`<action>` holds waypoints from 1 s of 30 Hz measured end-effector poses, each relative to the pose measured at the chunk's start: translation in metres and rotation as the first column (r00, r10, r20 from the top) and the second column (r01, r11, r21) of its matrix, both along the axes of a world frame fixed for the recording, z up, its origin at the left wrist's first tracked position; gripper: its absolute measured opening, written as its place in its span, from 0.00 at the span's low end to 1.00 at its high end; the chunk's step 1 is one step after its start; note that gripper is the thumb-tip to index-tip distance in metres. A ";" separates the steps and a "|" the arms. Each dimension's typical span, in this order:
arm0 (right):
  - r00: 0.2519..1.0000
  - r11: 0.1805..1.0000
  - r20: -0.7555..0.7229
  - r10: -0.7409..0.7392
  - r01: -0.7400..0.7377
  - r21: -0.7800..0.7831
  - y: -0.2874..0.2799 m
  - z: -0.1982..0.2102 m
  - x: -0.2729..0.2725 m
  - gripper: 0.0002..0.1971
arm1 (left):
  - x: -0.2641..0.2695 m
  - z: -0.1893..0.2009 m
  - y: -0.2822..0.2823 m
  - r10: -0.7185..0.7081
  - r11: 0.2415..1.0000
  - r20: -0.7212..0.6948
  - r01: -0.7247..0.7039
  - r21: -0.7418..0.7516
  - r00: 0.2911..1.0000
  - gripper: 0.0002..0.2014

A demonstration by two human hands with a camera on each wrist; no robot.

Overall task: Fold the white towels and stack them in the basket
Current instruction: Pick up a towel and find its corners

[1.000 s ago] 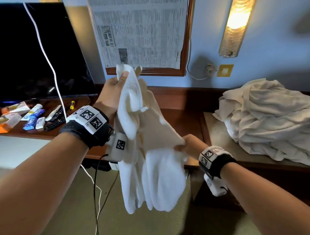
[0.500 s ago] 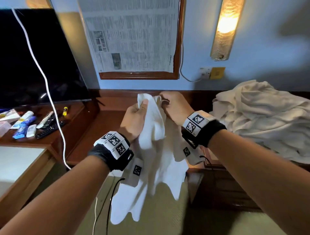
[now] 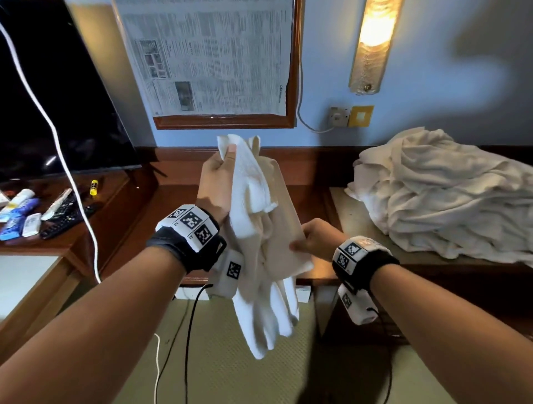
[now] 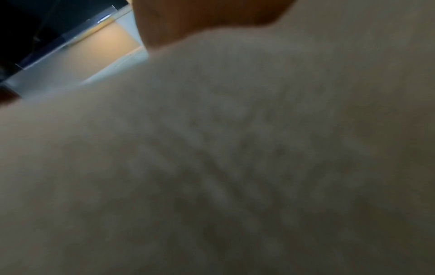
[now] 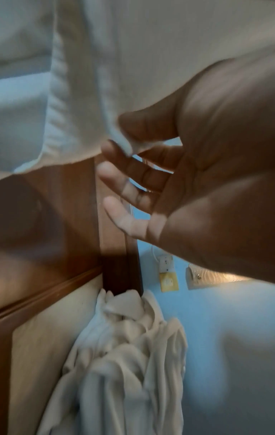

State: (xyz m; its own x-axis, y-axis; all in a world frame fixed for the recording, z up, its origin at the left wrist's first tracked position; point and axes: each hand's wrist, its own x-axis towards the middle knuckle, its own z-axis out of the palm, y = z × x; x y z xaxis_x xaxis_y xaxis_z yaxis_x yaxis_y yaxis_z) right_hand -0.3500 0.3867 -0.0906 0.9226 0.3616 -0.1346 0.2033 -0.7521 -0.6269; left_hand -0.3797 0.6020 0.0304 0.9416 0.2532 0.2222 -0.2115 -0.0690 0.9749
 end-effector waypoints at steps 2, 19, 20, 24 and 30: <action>0.999 0.999 -0.032 -0.022 0.020 -0.045 -0.008 -0.011 -0.003 0.02 | -0.003 0.000 -0.002 0.043 0.999 0.014 -0.043 -0.017 0.999 0.17; 0.988 0.854 -0.067 0.136 -0.083 0.514 0.069 0.066 -0.024 0.25 | -0.028 0.009 0.029 -0.208 0.976 0.015 0.207 0.062 0.978 0.27; 0.992 0.866 -0.033 0.120 -0.089 0.492 0.072 0.069 -0.024 0.19 | -0.028 0.009 0.031 -0.207 0.977 0.015 0.206 0.058 0.978 0.24; 0.995 0.911 0.091 0.031 -0.066 0.406 0.060 0.068 -0.025 0.05 | -0.033 0.006 0.044 -0.103 0.993 0.063 0.099 0.056 0.993 0.17; 0.995 0.925 0.006 0.103 -0.098 0.367 0.061 0.042 -0.041 0.05 | -0.025 0.004 0.053 0.010 0.999 0.094 -0.014 0.038 0.995 0.14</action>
